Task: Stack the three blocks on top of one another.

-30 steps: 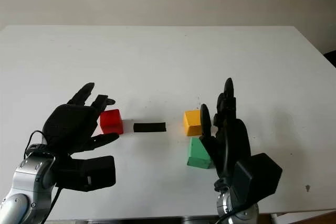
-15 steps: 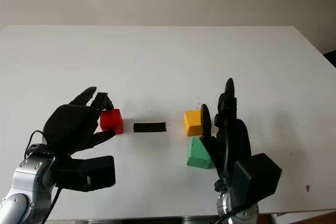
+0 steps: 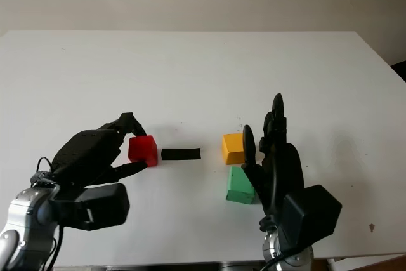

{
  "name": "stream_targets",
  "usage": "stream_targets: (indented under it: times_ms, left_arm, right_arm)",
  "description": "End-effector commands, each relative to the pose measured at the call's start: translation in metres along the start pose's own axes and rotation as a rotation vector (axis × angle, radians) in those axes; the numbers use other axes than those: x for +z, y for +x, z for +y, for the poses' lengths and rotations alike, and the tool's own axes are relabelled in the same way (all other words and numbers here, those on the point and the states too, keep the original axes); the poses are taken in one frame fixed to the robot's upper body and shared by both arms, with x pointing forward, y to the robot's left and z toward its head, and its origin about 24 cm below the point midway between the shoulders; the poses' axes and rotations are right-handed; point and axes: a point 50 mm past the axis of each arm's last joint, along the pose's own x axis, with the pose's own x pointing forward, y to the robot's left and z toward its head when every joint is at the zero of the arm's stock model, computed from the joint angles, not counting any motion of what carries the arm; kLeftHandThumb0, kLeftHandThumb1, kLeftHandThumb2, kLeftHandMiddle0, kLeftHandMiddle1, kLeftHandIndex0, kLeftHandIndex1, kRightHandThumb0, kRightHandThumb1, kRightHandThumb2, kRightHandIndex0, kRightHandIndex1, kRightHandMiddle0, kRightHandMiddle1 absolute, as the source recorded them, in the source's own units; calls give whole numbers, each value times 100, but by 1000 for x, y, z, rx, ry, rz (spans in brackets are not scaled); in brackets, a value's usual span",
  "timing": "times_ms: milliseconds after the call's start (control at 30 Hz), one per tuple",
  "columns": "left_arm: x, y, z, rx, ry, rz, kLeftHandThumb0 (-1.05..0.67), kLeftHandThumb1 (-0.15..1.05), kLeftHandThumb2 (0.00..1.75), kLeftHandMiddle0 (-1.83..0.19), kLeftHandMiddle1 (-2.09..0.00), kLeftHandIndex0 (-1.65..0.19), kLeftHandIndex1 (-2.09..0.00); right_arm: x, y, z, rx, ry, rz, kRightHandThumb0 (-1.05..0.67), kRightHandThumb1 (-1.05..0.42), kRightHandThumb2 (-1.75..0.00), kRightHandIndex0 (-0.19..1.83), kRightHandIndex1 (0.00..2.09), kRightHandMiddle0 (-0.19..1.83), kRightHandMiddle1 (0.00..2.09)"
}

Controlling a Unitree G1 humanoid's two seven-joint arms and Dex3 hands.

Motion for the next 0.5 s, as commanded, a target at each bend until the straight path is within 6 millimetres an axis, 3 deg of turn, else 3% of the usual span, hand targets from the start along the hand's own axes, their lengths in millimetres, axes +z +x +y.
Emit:
stream_targets:
  times_ms: [0,233,467]
  left_arm:
    - [4,-1,17,32,-4,-52,-45,105,41,-16,-6,19,-174]
    - [11,9,39,23,-57,-162,-42,105,37,-14,-5,17,-170]
    - [27,28,36,83,86,-197,-42,105,36,-10,-4,19,-180]
  right_arm:
    - [4,0,1,-1,7,-18,-62,-105,-50,-13,5,-11,5]
    - [3,0,2,2,5,-31,-61,-105,-50,-12,6,-10,6]
    - [3,-1,3,-2,6,-20,-62,-105,-51,-12,6,-10,5]
